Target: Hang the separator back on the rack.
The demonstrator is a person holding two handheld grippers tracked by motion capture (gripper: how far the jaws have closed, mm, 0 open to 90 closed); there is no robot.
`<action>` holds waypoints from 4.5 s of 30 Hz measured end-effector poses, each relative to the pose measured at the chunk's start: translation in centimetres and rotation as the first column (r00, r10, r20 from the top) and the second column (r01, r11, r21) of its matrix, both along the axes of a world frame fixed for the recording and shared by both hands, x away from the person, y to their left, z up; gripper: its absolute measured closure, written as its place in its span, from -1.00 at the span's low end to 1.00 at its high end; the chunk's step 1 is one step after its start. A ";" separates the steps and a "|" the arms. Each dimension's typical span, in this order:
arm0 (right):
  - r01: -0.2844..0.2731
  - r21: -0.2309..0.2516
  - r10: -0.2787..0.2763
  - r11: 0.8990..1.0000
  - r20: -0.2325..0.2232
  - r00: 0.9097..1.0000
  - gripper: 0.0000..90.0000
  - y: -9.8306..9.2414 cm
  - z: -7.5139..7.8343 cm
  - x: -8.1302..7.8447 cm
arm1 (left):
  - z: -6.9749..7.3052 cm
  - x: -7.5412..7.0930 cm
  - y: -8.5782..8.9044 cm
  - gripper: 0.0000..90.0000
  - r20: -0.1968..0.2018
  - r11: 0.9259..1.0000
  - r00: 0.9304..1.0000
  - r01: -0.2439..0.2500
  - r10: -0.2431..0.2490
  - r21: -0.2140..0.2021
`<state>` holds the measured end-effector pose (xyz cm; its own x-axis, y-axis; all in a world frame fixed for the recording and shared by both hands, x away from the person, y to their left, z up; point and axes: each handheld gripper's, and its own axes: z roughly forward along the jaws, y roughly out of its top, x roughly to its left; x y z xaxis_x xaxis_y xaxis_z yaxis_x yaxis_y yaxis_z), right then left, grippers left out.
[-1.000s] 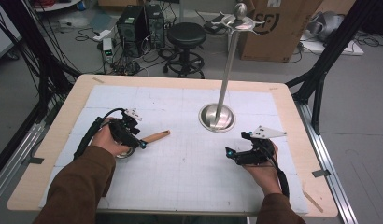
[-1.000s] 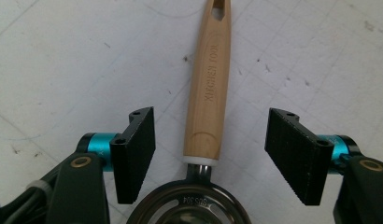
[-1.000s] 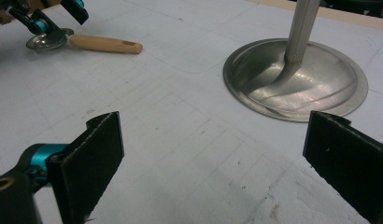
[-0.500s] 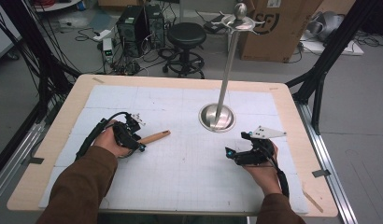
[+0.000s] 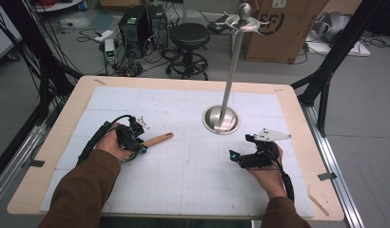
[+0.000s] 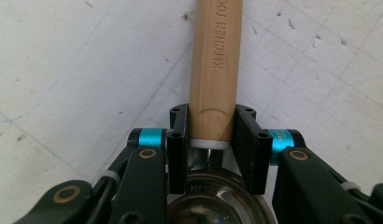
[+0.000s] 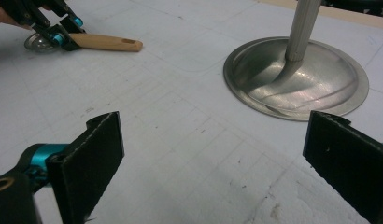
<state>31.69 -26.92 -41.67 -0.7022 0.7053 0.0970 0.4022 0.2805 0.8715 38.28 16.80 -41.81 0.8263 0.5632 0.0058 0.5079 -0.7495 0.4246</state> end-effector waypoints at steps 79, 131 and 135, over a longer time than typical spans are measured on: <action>0.002 0.014 -0.003 1.000 0.007 1.000 -0.91 -0.1 0.2 -0.2 | 11.3 -1.9 -0.2 0.53 0.277 0.817 0.960 0.133 0.034 -0.562; 0.008 0.021 -0.008 1.000 0.012 1.000 -0.91 -0.4 0.3 -0.2 | 19.2 5.0 -4.6 0.53 0.370 0.704 0.929 0.261 0.003 -0.660; 0.009 0.021 -0.009 1.000 0.010 1.000 -0.91 -0.4 0.3 -0.2 | 20.2 5.5 -5.2 0.53 0.366 0.709 0.930 0.261 -0.004 -0.655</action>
<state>31.44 -27.28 -41.38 -0.6967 0.7097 0.1050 0.3962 0.2586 0.8810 43.74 11.60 -21.61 0.9144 0.4000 -0.0625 0.1678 -0.2341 0.9576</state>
